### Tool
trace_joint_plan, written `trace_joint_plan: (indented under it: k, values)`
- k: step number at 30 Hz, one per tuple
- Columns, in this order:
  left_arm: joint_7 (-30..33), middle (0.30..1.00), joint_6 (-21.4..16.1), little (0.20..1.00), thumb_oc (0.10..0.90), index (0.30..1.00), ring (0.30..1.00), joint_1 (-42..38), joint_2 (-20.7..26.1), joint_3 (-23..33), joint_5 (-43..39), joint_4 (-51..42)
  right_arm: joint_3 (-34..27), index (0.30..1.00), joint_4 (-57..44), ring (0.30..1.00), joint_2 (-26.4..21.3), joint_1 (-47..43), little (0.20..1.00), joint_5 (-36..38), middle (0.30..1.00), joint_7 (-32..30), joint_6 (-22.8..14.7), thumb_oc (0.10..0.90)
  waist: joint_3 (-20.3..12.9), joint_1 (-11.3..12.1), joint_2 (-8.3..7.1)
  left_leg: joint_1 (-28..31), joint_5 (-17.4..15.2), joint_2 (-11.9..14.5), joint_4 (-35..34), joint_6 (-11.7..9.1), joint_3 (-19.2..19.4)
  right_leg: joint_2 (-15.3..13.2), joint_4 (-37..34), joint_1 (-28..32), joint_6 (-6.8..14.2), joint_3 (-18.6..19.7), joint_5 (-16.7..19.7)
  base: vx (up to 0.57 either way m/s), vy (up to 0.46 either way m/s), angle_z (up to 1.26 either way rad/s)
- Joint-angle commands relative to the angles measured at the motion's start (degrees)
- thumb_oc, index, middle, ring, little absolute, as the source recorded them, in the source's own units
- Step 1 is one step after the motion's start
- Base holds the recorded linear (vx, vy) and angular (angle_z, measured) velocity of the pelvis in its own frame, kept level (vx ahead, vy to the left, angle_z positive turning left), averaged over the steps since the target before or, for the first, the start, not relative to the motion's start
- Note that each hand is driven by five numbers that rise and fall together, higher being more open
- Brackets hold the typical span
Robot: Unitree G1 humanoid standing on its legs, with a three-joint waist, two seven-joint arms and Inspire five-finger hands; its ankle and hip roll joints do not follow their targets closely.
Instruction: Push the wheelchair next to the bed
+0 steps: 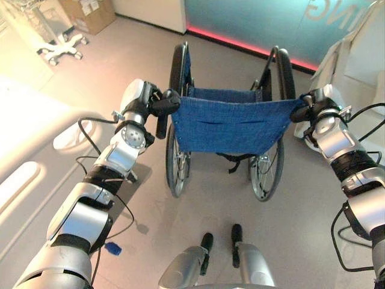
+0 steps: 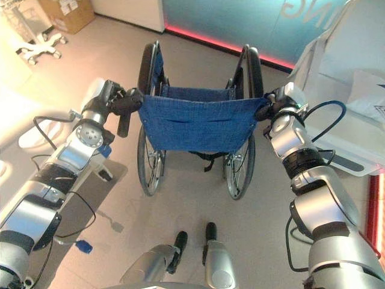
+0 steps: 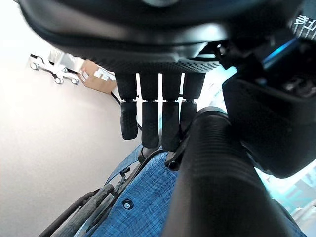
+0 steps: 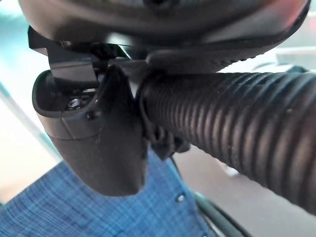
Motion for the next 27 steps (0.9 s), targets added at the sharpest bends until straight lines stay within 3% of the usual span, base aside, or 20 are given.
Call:
trace_joint_plan:
  k: [1,2,8,12,13,14,16,17,18,21,22,24,25,27]
  values:
    - [-2.2,0.300,-0.6,0.300,0.400,0.300,0.300,7.6,2.0,-5.9,1.8,4.4,0.7,0.300,-1.9,0.300,-0.1,0.2,0.300,7.0,0.300,5.2,-2.0,0.400,0.1,1.5,-2.02,8.3,-9.3,10.1,5.2,-4.0,2.7,-3.1,2.1,-3.3,0.5,-3.3,3.0,0.37,-0.263,0.36]
    - [-1.5,0.300,-0.8,0.300,0.400,0.300,0.300,6.9,0.8,-6.3,2.2,5.1,0.7,0.300,-2.1,0.300,-0.4,0.7,0.300,7.6,0.300,4.6,-1.5,0.400,-0.4,0.5,-1.80,10.2,-7.3,13.2,3.2,-5.3,4.2,-2.6,2.4,-2.6,-0.1,-4.6,1.8,0.31,-0.223,0.44]
    - [0.1,0.300,-1.5,0.300,0.400,0.300,0.300,6.0,-1.1,-6.4,2.1,7.5,0.8,0.300,-1.0,0.300,0.5,1.4,0.300,6.5,0.300,5.2,-2.1,0.400,-2.3,-0.9,-0.20,15.8,-0.6,17.1,-0.2,-7.9,3.7,-0.9,4.2,-1.7,-2.1,-6.9,-2.1,0.30,-0.120,0.55]
    - [-0.5,0.300,-1.7,0.300,0.400,0.300,0.300,6.4,-1.7,-6.5,2.1,8.4,1.2,0.300,-0.9,0.300,0.2,1.9,0.300,5.6,0.300,5.7,-3.1,0.400,-4.1,-1.8,-0.10,18.9,5.3,20.4,3.5,-9.5,4.5,0.4,4.1,-0.4,-3.9,-8.3,-3.7,0.30,-0.107,0.10]
    - [-0.6,0.300,-2.1,0.300,0.400,0.300,0.300,8.1,-2.1,-6.1,2.5,8.5,1.6,0.300,-1.7,0.300,-0.5,2.8,0.300,5.0,0.300,6.1,-4.3,0.400,-5.0,-1.6,-0.65,17.7,8.0,20.0,9.0,-9.6,3.9,1.0,3.2,1.7,-5.1,-8.7,-4.5,0.46,-0.201,0.07]
    - [-0.9,0.300,-2.4,0.300,0.400,0.300,0.300,9.1,-2.3,-5.6,2.9,8.4,1.9,0.300,-2.5,0.300,-0.6,3.3,0.300,4.7,0.300,5.7,-4.3,0.400,-5.0,-0.8,-1.20,15.3,8.6,19.1,13.1,-9.1,3.9,1.3,2.6,3.6,-5.8,-8.6,-5.1,0.56,-0.288,0.14]
    - [-2.1,0.300,-2.0,0.300,0.400,0.300,0.300,10.7,-3.0,-4.7,4.4,7.1,2.1,0.300,-3.6,0.300,-0.4,4.3,0.300,4.6,0.300,4.2,-4.4,0.400,-2.8,2.0,-2.62,3.1,6.6,14.6,20.4,-6.9,5.1,2.1,1.4,9.6,-6.4,-7.4,-6.0,0.59,-0.281,-0.09]
    - [-3.0,0.300,-2.1,0.300,0.400,0.300,0.300,12.1,-2.9,-4.4,4.9,5.7,2.3,0.300,-3.4,0.300,0.5,4.4,0.300,2.7,0.300,4.1,-5.4,0.400,-0.4,4.4,-1.99,-1.8,3.5,10.5,18.2,-5.5,7.3,3.4,1.6,13.0,-6.1,-6.7,-6.9,0.54,-0.175,-0.35]
    - [-3.1,0.300,-2.1,0.300,0.400,0.300,0.300,12.3,-3.0,-4.4,5.0,5.4,2.3,0.300,-3.3,0.300,0.6,4.4,0.300,2.3,0.300,3.9,-5.6,0.400,-0.1,4.7,-1.74,-2.5,3.9,10.2,16.8,-5.5,8.2,3.8,1.5,13.6,-6.1,-6.7,-7.1,0.52,-0.089,-0.29]
    - [-4.8,0.300,-2.1,0.300,0.400,0.300,0.300,14.7,-1.4,-5.5,5.9,1.0,2.1,0.300,-3.6,0.300,0.4,4.7,0.300,-2.6,0.300,4.2,-6.3,0.400,1.8,8.3,1.19,-6.9,8.0,6.7,4.8,-6.7,13.5,8.0,0.8,18.9,-6.0,-6.2,-9.3,0.46,-0.015,-0.41]
    - [-5.4,0.300,-2.0,0.300,0.400,0.300,0.300,15.2,-0.9,-5.7,6.5,0.0,2.2,0.300,-3.6,0.300,0.0,4.5,0.300,-2.9,0.300,4.6,-6.4,0.400,2.0,9.3,1.50,-7.4,8.8,5.9,2.6,-6.7,14.5,8.5,0.6,19.9,-5.9,-5.7,-9.7,0.43,0.006,-0.51]
    - [-6.5,0.300,-2.3,0.300,0.400,0.300,0.300,16.6,-0.7,-5.6,8.2,-1.0,2.0,0.300,-2.0,0.300,-0.4,3.8,0.300,-5.8,0.300,6.3,-7.6,0.400,1.3,10.5,1.45,-7.0,7.4,5.2,2.2,-5.4,14.8,8.4,0.9,19.9,-5.6,-5.8,-10.6,0.39,0.050,-0.75]
    - [-7.2,0.300,-2.5,0.300,0.400,0.300,0.300,17.9,-0.5,-5.5,9.0,-1.3,2.2,0.300,-0.1,0.300,-0.3,3.3,0.300,-6.6,0.300,7.0,-9.3,0.400,0.6,11.4,0.84,-5.2,3.9,4.2,2.2,-3.6,14.2,7.3,2.4,20.1,-4.9,-6.2,-11.7,0.48,0.083,-0.80]
    - [-8.3,0.300,-1.7,0.300,0.400,0.300,0.300,19.8,0.0,-5.1,10.3,-2.5,1.9,0.300,0.3,0.300,-0.3,3.5,0.300,-6.4,0.300,8.1,-10.3,0.400,-0.8,13.4,-0.02,-4.3,1.5,4.0,2.3,-2.1,13.3,6.4,4.9,21.5,-4.2,-7.7,-13.4,0.47,0.061,-0.46]
